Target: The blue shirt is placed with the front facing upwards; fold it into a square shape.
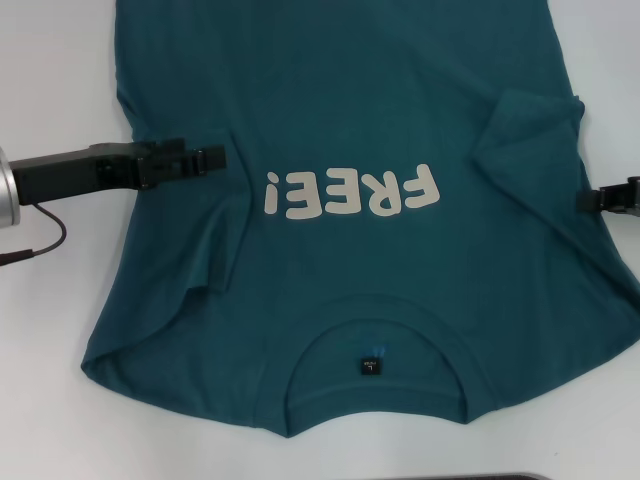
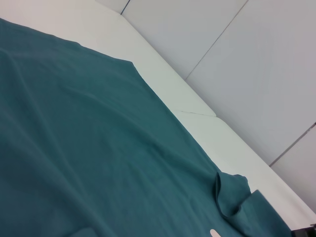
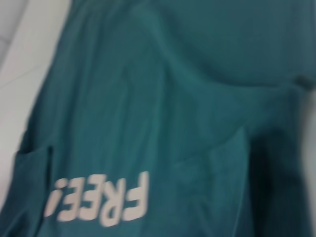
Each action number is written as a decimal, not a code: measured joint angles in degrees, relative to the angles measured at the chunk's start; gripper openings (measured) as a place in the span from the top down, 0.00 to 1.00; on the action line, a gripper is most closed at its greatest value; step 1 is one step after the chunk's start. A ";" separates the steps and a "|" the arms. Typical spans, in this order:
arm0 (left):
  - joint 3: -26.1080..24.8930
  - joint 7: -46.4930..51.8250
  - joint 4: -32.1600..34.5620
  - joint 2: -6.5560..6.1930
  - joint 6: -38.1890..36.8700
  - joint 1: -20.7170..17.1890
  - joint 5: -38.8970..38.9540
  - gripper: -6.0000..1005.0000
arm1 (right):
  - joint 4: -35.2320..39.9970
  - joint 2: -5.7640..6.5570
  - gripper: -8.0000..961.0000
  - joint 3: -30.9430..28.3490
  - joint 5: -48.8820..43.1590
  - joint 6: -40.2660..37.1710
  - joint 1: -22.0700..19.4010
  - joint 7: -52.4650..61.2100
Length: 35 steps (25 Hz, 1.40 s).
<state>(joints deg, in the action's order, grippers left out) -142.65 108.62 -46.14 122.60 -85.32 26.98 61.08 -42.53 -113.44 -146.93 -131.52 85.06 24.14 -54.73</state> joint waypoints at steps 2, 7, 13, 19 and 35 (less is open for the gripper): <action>0.00 0.00 0.00 0.00 0.04 0.00 0.00 0.12 | 0.00 -0.14 0.97 0.07 0.51 1.64 0.38 -1.06; 0.00 0.00 0.00 0.00 0.07 0.00 0.00 0.12 | 0.00 -0.80 0.97 0.37 0.59 5.08 1.52 -2.50; 0.00 0.01 0.00 0.01 0.10 0.00 0.00 0.12 | 0.00 -0.98 0.96 1.86 0.39 5.69 1.74 -2.59; 0.00 0.00 0.00 0.09 0.16 0.00 0.00 0.12 | -0.01 -0.37 0.96 2.97 0.08 7.65 1.73 -2.48; -0.04 0.00 -0.26 0.02 0.08 -0.24 0.09 0.12 | -0.38 0.11 0.58 -2.39 4.41 10.09 1.23 -6.68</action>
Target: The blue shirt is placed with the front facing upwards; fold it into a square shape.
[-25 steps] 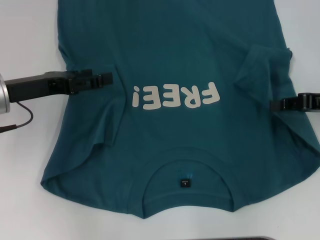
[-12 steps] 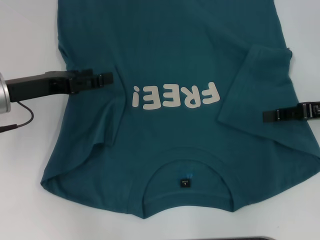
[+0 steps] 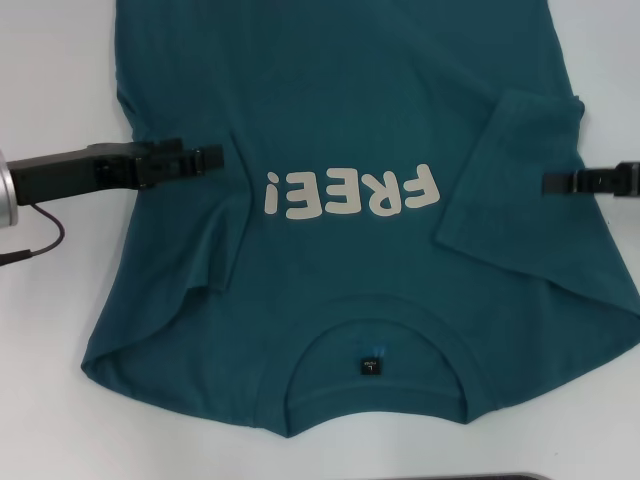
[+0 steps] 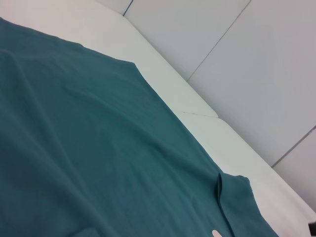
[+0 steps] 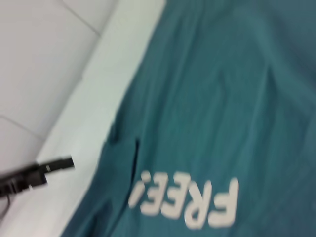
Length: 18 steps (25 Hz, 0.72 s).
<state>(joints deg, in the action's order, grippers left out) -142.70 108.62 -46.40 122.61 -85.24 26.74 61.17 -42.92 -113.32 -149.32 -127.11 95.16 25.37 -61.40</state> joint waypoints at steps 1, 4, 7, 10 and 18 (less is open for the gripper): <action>-0.02 0.00 -0.12 0.00 -0.13 -0.03 0.00 0.12 | 0.13 -0.11 0.56 -0.80 0.96 -0.02 -0.27 -1.30; -0.04 0.00 -0.31 -0.01 -0.40 -0.08 0.00 0.12 | 0.57 -0.78 0.52 -2.80 3.67 -0.01 -1.13 -5.96; -0.04 0.00 -0.34 -0.01 -0.54 -0.12 0.00 0.12 | 1.94 -1.19 0.47 -3.53 5.42 0.07 -1.72 -10.34; -0.04 0.00 -0.48 -0.03 -0.79 -0.18 0.00 0.12 | 3.60 -1.27 0.42 -4.32 6.46 -0.14 -2.01 -14.03; -0.04 0.00 -0.70 -0.84 -0.99 -0.15 0.00 0.12 | 6.88 -3.78 0.24 -9.68 16.27 -0.25 -4.63 -28.13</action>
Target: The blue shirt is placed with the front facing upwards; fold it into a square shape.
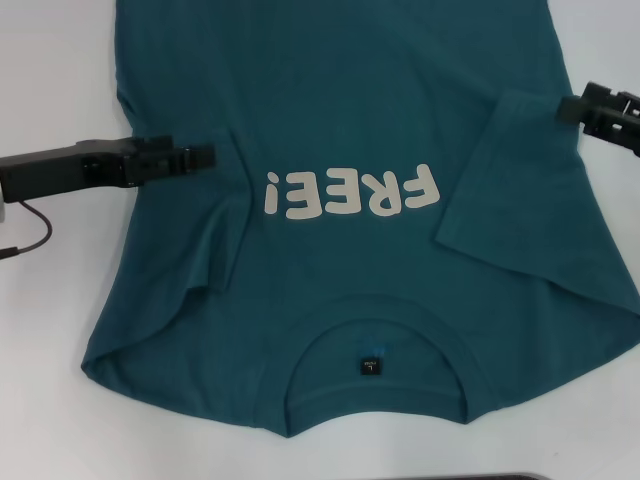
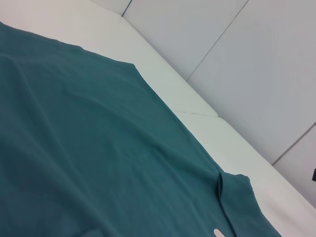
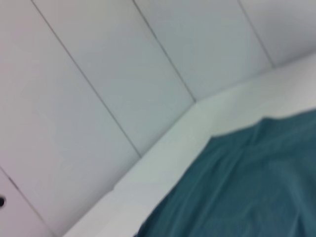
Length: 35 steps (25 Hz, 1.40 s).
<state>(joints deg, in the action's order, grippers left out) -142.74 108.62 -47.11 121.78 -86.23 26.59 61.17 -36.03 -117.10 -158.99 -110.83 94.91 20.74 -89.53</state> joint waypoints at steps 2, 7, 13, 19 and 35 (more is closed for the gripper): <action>0.00 0.00 0.00 -0.26 0.01 0.21 0.00 0.12 | 0.90 -0.07 0.19 -0.23 0.58 -0.21 -0.08 -1.23; 0.03 -0.01 -0.01 -0.53 0.46 0.66 0.00 0.12 | 1.45 -0.16 0.07 -0.83 1.10 0.54 0.15 -2.63; 0.18 -0.23 0.24 -0.64 -0.31 -0.08 -0.09 0.12 | 1.35 -0.27 0.04 -0.03 1.16 2.91 0.30 -5.07; -0.24 -2.12 0.44 -0.70 -5.99 -2.96 -0.04 0.12 | -0.37 2.01 0.04 7.68 -1.04 6.59 0.53 -4.10; -1.54 -1.42 0.62 -4.29 -12.52 -11.52 -0.47 0.12 | -5.00 3.45 0.04 15.61 -9.99 6.74 6.04 4.27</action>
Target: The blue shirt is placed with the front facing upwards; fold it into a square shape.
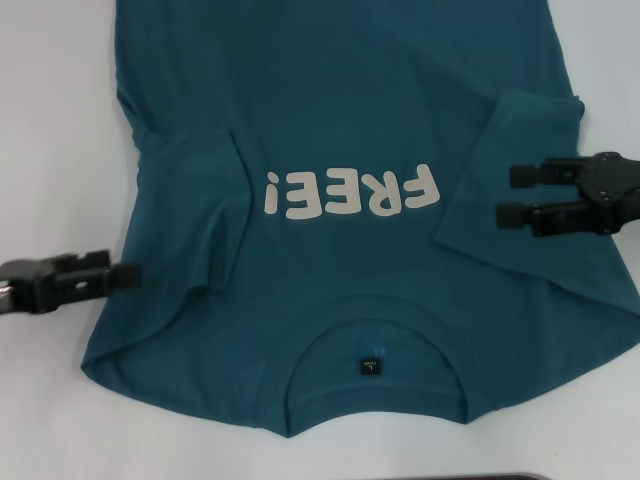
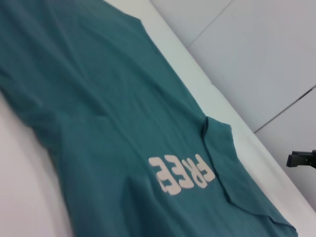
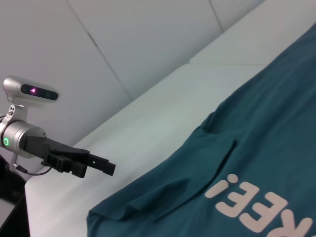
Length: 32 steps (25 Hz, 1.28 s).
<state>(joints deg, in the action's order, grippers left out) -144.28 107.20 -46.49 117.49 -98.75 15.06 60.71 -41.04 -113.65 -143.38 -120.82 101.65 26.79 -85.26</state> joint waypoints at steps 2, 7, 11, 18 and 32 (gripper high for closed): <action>-0.13 0.66 0.11 -0.72 -0.47 -0.99 -0.21 0.12 | 0.20 -0.02 0.04 0.14 -0.23 -0.02 0.37 0.03; -0.13 2.01 0.62 -1.87 -0.75 -2.17 -2.12 0.12 | 0.60 -0.31 0.04 0.31 -1.47 -0.33 1.22 0.13; -0.24 2.04 1.62 -2.40 -0.63 -2.27 -3.44 0.12 | 0.61 -0.41 0.04 0.07 -1.50 -0.37 1.38 0.63; -0.59 2.03 1.96 -2.53 -0.67 -2.02 -6.55 0.12 | 0.61 -0.46 0.04 -0.13 -1.37 -0.41 1.42 1.05; -0.74 2.02 3.25 -2.48 -0.79 -1.84 -8.94 0.12 | 0.61 -0.50 0.04 -0.94 -1.25 -0.27 1.43 1.15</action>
<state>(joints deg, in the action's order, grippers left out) -145.02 109.23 -43.24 115.00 -99.54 13.22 51.77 -40.43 -114.16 -144.32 -122.07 101.38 28.21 -84.11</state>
